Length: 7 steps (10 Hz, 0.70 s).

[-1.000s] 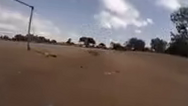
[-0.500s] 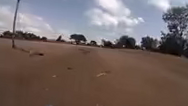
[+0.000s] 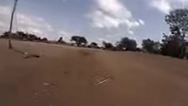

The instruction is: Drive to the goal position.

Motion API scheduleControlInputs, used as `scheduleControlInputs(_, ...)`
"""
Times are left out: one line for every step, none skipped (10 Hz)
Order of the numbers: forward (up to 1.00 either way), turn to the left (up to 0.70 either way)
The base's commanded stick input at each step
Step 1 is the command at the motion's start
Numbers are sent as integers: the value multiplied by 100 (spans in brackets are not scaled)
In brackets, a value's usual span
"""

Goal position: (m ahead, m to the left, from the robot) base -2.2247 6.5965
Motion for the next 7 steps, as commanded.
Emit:
scheduleControlInputs(70,12)
scheduleControlInputs(70,0)
scheduleControlInputs(70,0)
scheduleControlInputs(70,0)
scheduleControlInputs(70,0)
scheduleControlInputs(70,0)
scheduleControlInputs(70,0)
